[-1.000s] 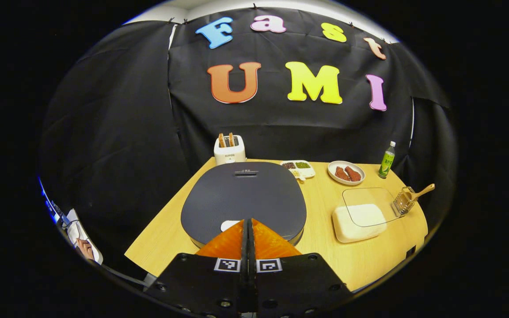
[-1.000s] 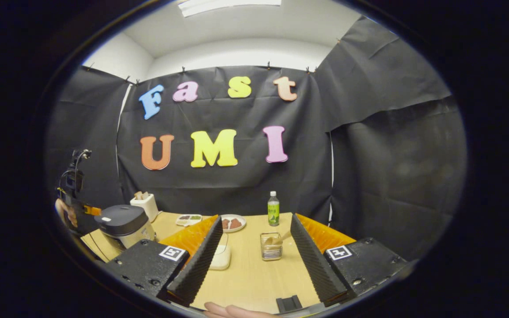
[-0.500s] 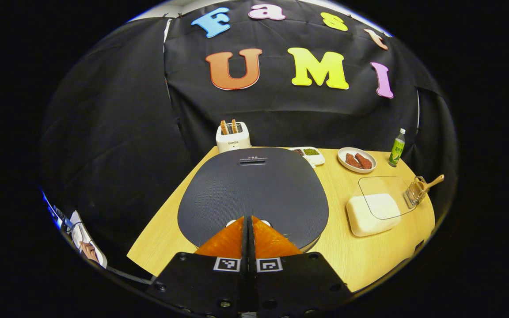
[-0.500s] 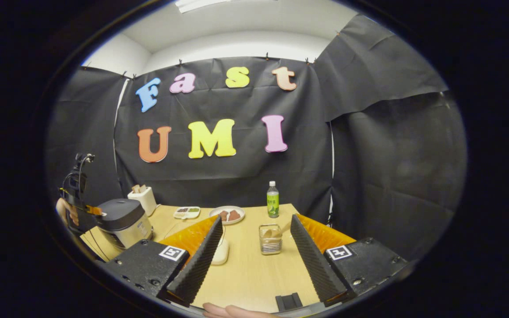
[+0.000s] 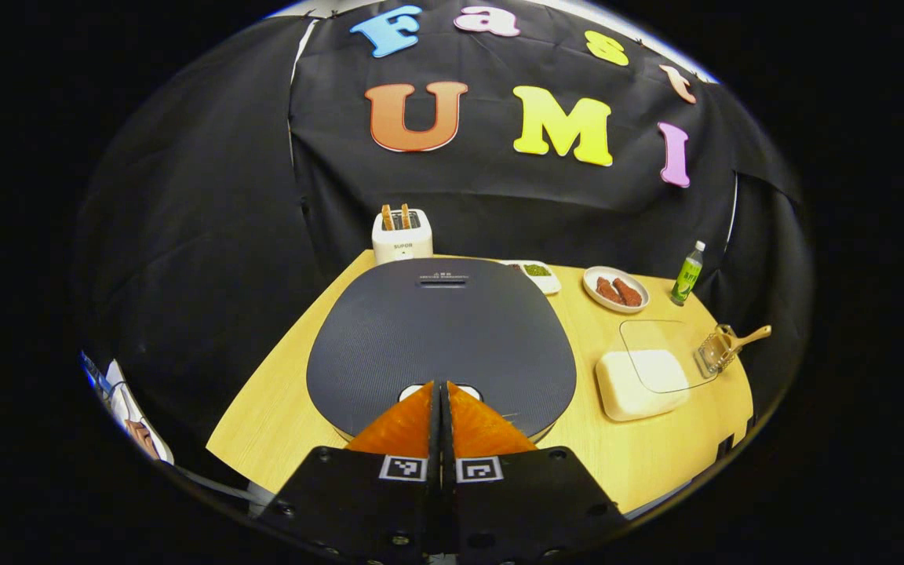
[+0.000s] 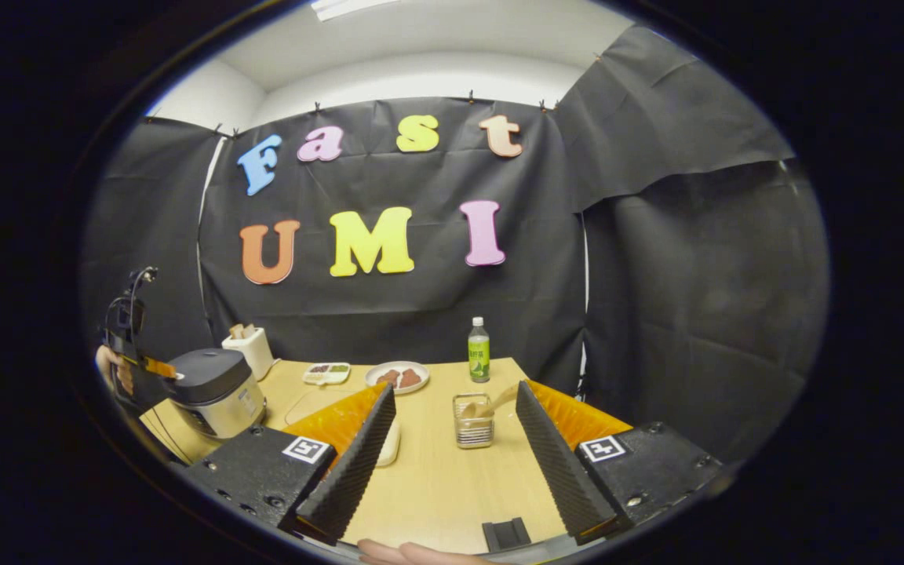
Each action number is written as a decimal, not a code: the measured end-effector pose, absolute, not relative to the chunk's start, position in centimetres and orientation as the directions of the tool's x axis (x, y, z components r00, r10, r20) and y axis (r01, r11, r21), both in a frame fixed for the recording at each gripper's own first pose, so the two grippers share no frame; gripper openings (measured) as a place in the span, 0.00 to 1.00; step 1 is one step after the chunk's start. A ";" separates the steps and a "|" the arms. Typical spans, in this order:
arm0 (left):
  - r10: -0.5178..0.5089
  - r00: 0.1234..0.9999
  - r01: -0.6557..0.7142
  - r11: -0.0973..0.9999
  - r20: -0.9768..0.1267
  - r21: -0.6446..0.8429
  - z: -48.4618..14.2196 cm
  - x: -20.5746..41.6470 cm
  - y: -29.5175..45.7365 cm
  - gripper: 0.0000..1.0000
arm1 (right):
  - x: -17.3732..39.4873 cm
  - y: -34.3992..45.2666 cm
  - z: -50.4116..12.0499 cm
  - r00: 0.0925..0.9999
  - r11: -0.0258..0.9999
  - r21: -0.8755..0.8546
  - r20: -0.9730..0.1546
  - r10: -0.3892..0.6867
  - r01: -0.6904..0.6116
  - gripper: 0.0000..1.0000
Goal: Close the left gripper, press the button to open the rice cooker; take a wooden spoon from the chopstick holder with the right hand, scoop a spoonful of rice and pour it into the rice cooker, then put the wooden spoon back into the chopstick holder.
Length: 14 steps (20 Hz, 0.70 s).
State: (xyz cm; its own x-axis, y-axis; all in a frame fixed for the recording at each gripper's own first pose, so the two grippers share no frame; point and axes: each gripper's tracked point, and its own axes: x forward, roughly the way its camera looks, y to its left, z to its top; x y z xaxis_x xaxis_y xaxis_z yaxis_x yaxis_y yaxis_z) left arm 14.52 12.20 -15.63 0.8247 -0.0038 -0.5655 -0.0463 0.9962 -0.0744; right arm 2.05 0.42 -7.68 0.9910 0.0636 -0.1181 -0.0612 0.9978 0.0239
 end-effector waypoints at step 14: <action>-0.011 0.923 -0.015 0.998 -0.384 -0.064 -8.7 11.3 8.0 0.98 | 3.1 -0.9 -11.1 0.986 0.996 0.075 -0.162 0.050 -0.038 1.00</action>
State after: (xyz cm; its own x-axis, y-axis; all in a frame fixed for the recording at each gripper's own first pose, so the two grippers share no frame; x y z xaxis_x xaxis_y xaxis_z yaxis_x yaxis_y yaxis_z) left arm 11.27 8.04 -8.75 0.9235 -0.0110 -0.3835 -0.0147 0.9978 -0.0639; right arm 3.12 -0.91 -11.13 0.9855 0.0502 -0.1621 -0.0384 0.9965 0.0748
